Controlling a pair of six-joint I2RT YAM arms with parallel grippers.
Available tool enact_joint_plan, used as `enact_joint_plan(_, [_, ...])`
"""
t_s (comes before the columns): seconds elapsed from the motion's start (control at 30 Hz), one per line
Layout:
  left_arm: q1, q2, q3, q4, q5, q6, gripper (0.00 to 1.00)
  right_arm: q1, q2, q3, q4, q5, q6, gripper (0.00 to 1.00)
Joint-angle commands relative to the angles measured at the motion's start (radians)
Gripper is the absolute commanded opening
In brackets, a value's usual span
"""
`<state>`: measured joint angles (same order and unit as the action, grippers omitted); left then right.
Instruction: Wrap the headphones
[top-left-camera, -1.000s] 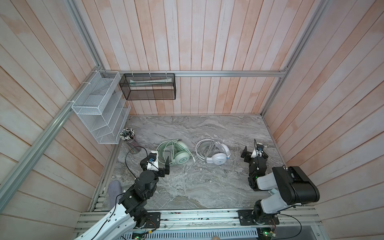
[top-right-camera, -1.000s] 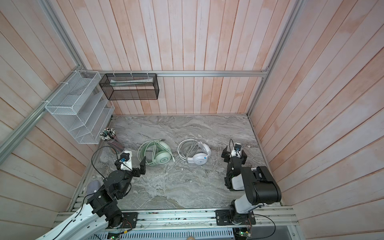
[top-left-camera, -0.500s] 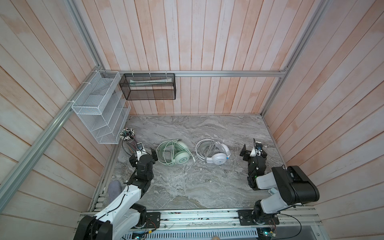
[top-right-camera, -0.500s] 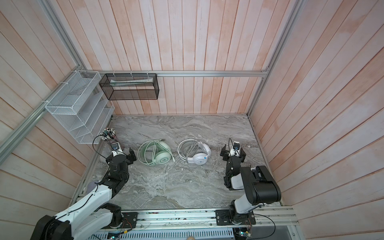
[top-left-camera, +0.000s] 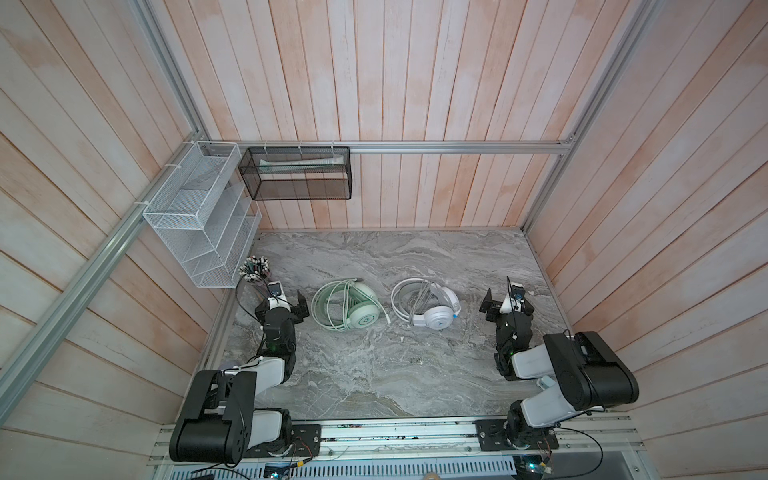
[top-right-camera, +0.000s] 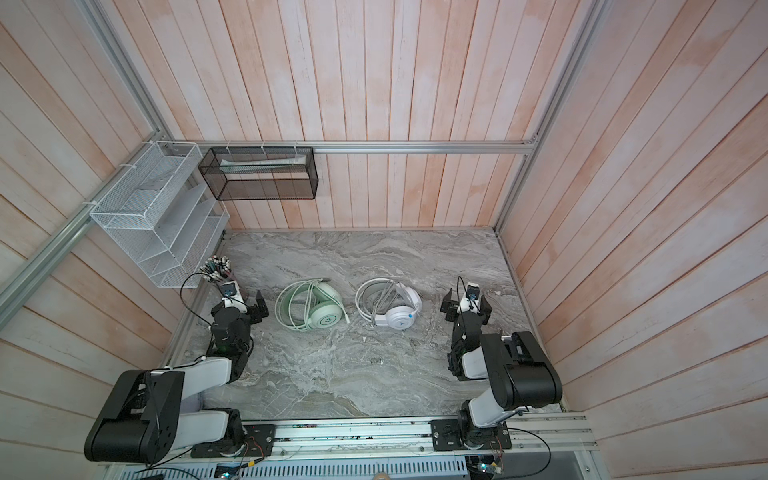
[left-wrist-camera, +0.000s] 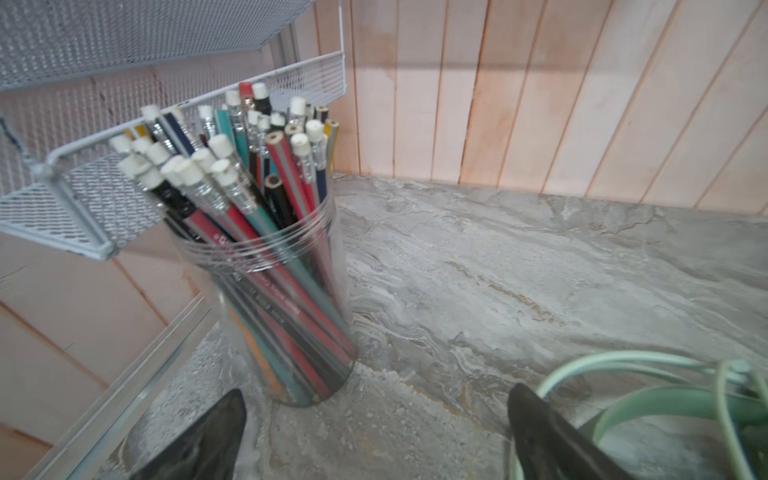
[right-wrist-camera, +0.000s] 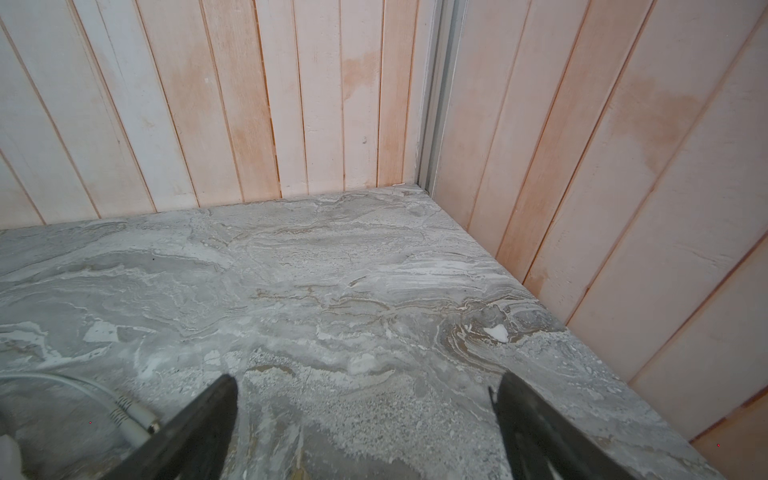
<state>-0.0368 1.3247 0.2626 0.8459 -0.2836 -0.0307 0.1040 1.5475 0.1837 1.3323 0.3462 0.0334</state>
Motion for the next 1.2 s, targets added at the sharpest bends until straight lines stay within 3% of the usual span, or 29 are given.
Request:
enact_joint_plan(0.0, [0.038, 0.016, 0.019, 0.061, 0.142, 0.024, 0.99, -0.001, 0.003, 0.012, 0.022, 0.0, -0.002, 0.98])
enact_joint_plan(0.07, [0.051, 0.026, 0.031, 0.051, 0.181, 0.02, 0.99, 0.0, 0.003, 0.013, 0.022, 0.0, -0.003, 0.98])
enact_joint_plan(0.13, [0.055, 0.045, -0.016, 0.17, 0.181, -0.037, 0.99, 0.0, 0.003, 0.011, 0.022, 0.0, -0.002, 0.98])
enact_joint_plan(0.23, [0.056, 0.098, -0.025, 0.234, 0.095, -0.075, 0.98, 0.0, 0.003, 0.013, 0.022, 0.0, -0.002, 0.98])
enact_joint_plan(0.33, [0.055, 0.159, -0.019, 0.281, 0.157, -0.053, 0.98, -0.001, 0.003, 0.013, 0.022, 0.0, -0.003, 0.98])
enact_joint_plan(0.4, [0.033, 0.212, -0.017, 0.335, 0.137, -0.012, 0.98, -0.001, 0.003, 0.013, 0.022, 0.0, -0.002, 0.98])
enact_joint_plan(0.47, [0.014, 0.217, 0.016, 0.28, 0.088, -0.009, 0.99, 0.0, 0.003, 0.013, 0.022, 0.001, -0.003, 0.98])
enact_joint_plan(1.17, [0.026, 0.214, 0.015, 0.282, 0.098, -0.024, 0.98, -0.012, 0.001, 0.019, 0.008, -0.024, 0.004, 0.98])
